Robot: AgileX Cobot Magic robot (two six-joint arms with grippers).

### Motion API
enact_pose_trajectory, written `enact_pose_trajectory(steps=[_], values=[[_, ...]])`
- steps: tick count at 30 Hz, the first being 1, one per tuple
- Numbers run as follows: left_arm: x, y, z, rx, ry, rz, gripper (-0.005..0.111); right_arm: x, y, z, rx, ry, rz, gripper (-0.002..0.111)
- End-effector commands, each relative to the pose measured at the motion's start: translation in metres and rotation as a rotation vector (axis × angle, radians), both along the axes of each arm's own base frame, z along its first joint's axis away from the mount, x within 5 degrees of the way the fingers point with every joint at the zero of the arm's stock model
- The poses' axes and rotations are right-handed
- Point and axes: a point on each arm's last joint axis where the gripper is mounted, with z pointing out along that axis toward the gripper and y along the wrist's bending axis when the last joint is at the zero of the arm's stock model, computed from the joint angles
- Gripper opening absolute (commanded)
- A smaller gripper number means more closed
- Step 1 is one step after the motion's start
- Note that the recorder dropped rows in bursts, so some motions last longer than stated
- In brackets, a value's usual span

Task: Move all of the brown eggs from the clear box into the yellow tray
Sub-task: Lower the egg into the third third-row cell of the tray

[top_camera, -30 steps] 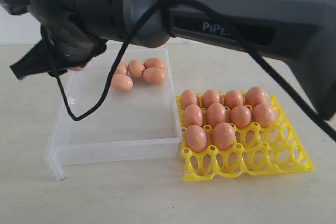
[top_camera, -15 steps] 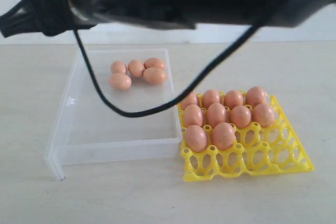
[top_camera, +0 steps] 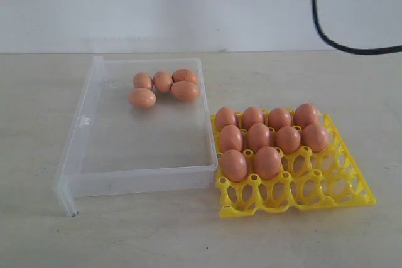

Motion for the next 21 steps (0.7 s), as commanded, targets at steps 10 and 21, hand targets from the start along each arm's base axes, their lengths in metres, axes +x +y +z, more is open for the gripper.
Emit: enact_pose_trajectory(steps=[10,21], values=[[0.0,0.0,0.0,-0.017,-0.012,-0.002,-0.004,0.076,-0.179,-0.118,0.54,0.385,0.553,0.0],[0.0,0.0,0.0,-0.017,-0.008,-0.002,-0.004,0.065,-0.159,-0.144,0.512,0.589,0.619,0.0]])
